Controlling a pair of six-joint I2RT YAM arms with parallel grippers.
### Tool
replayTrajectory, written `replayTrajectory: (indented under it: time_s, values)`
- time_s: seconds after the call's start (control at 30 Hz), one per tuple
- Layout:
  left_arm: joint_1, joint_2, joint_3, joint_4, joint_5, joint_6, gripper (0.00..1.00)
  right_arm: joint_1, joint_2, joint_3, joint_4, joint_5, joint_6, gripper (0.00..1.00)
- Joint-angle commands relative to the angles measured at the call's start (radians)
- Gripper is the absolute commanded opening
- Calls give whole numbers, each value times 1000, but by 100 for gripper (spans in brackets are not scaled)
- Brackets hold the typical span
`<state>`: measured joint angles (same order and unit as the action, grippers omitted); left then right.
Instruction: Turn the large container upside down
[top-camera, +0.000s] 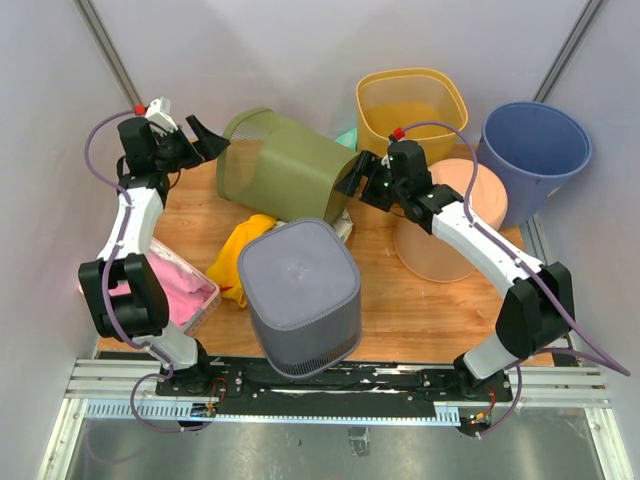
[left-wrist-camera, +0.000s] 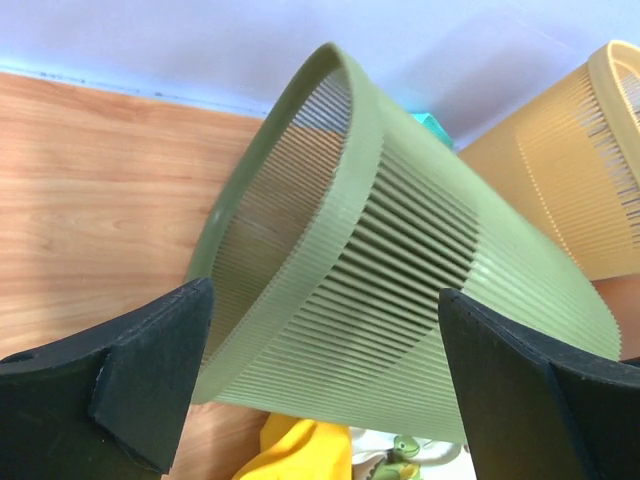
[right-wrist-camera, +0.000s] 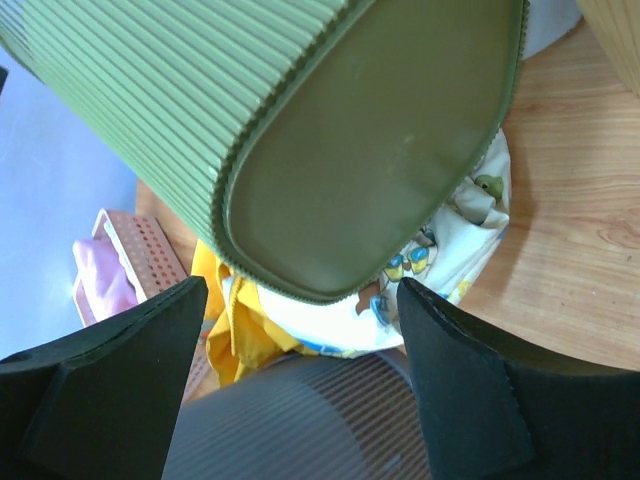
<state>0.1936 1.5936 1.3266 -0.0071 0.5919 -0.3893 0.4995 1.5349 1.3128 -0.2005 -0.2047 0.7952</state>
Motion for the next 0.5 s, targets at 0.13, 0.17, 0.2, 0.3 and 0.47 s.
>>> replayTrajectory:
  time_s: [0.13,0.17,0.2,0.3,0.47]
  values:
    - [-29,55,203,-97,-57,37,98,31,82,20,212,116,139,79]
    - [-33,75,226,-98,-64,37,98,31,94,29,224,106,145,79]
    - [-35,95,245,-100,-71,31,98,31,104,33,248,90,150,79]
    - [-41,150,288,-107,-83,26,98,33,132,53,312,34,159,78]
    - [-43,206,285,-146,-100,55,98,35,168,113,363,-77,130,78]
